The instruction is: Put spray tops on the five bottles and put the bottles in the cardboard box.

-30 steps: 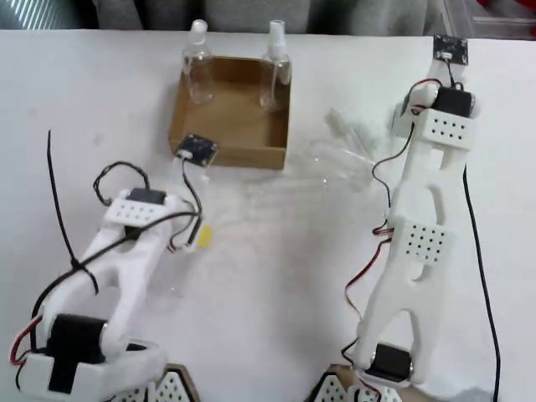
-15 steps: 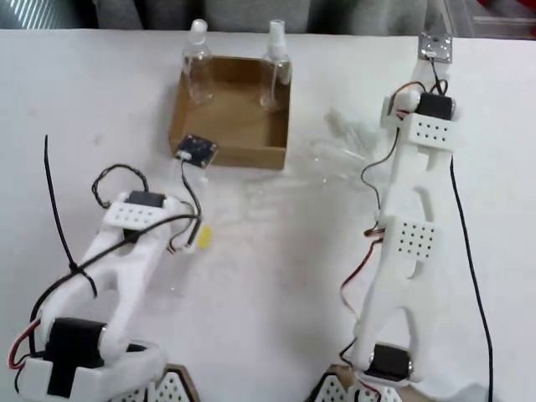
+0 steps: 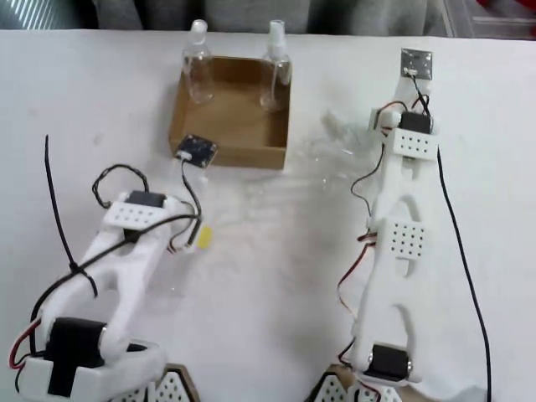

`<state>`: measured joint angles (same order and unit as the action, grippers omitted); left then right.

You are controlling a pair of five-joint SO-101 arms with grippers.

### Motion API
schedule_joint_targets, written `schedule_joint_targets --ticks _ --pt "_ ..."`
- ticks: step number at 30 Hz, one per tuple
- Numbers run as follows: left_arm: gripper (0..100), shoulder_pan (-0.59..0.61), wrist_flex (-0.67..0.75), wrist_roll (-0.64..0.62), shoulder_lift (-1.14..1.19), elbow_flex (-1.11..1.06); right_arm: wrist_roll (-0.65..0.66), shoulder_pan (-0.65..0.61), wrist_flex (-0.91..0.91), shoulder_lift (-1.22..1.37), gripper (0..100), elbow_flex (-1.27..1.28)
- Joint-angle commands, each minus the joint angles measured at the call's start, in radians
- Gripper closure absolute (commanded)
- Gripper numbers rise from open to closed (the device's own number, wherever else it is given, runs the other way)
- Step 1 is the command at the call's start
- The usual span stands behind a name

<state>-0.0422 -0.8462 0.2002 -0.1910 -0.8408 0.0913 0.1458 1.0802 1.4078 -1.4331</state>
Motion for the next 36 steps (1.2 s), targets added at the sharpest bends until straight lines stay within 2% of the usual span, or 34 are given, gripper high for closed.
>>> schedule_joint_targets --ticks 1,4,8,15,22,29,36 --pt "87 -0.012 0.018 0.009 -0.028 0.002 -0.008 0.002 -0.087 0.031 99.1 -0.008" --pt "87 -0.012 0.02 0.009 -0.028 0.002 -0.008 0.015 -0.087 0.047 95.7 -0.008" --pt "87 -0.012 0.02 0.009 -0.028 0.002 -0.008 0.038 -0.038 0.035 98.3 -0.031" --pt "87 -0.012 0.02 0.009 -0.028 0.002 0.002 0.081 0.328 -0.028 98.1 -0.229" --pt "87 -0.012 0.02 0.009 -0.028 0.002 0.002 0.122 0.628 -0.159 98.1 -0.23" --pt "87 -0.012 0.02 0.009 -0.028 0.0 0.002 0.206 0.65 -0.226 98.2 -0.155" --pt "87 -0.012 0.02 0.009 -0.028 0.0 0.003 0.252 0.65 -0.375 98.2 0.114"
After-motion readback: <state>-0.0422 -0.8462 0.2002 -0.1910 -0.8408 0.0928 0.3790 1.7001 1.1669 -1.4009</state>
